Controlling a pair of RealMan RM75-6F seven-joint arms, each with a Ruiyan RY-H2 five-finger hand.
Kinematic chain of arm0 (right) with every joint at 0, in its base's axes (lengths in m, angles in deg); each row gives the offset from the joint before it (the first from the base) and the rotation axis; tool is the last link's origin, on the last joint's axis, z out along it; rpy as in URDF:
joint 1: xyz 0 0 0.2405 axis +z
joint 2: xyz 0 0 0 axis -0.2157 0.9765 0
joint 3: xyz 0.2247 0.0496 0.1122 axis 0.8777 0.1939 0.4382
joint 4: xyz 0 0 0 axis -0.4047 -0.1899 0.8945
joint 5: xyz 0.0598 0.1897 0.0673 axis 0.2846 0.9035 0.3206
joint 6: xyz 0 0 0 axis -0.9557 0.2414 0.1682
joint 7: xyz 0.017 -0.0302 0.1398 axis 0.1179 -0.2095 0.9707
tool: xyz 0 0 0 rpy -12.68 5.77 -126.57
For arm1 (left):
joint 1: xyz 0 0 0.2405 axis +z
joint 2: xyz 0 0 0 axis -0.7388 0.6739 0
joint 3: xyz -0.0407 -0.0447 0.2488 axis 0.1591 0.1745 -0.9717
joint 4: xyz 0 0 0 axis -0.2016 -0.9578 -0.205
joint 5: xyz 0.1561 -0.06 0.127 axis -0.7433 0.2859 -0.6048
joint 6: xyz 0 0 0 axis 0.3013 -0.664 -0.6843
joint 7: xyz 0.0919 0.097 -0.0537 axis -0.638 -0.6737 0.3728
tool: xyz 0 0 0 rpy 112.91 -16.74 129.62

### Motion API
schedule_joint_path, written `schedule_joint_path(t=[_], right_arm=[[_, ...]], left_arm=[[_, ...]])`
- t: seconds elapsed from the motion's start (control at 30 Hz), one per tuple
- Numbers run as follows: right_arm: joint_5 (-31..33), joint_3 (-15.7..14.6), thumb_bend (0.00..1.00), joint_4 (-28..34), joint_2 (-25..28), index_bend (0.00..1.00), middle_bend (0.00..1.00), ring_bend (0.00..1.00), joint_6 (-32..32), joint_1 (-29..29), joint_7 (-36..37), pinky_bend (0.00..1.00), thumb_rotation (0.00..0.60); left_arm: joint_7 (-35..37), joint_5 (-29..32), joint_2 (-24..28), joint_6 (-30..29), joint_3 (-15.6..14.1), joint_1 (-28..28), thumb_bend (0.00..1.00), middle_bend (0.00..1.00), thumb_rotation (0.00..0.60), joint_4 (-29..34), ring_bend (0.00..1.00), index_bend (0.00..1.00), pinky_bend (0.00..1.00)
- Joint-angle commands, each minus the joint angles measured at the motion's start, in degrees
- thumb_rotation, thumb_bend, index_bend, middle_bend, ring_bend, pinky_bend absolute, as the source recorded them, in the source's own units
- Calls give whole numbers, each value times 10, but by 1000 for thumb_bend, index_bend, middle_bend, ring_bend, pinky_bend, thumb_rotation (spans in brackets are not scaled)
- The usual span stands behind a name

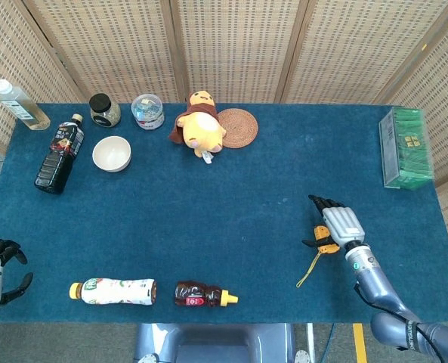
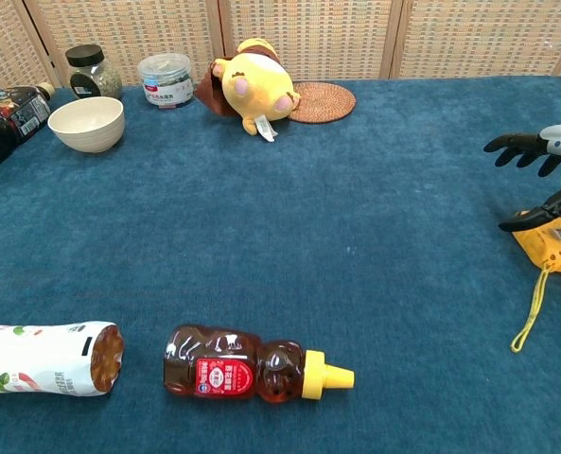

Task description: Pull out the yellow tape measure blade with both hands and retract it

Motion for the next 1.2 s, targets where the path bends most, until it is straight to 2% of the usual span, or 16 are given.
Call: schedule_joint_path(t=[0.03,0.27,0.6,1.2], right_arm=[[16,3,138,-1,-13,0,123,135,-6,4,-22,175,377],[26,5,137,-7,-26,0,121,134,-11,6,-35,174,374],[17,-11,137,-26,-28,0,122,137,-13,-4,-48,174,377],[-16,-32,137,-95,-26,0,135,161,-16,-42,-8,170,379]], left_arm=[[1,-1,1,-1,-1,2,261,337,600,1,196,497,233],[3,-6,6,-4,-1,4,262,337,600,2,196,497,233],[2,-13,10,-8,-1,8,261,337,600,7,196,497,233],[-12,-32,19,-23,1,16,260,337,600,24,195,497,233]])
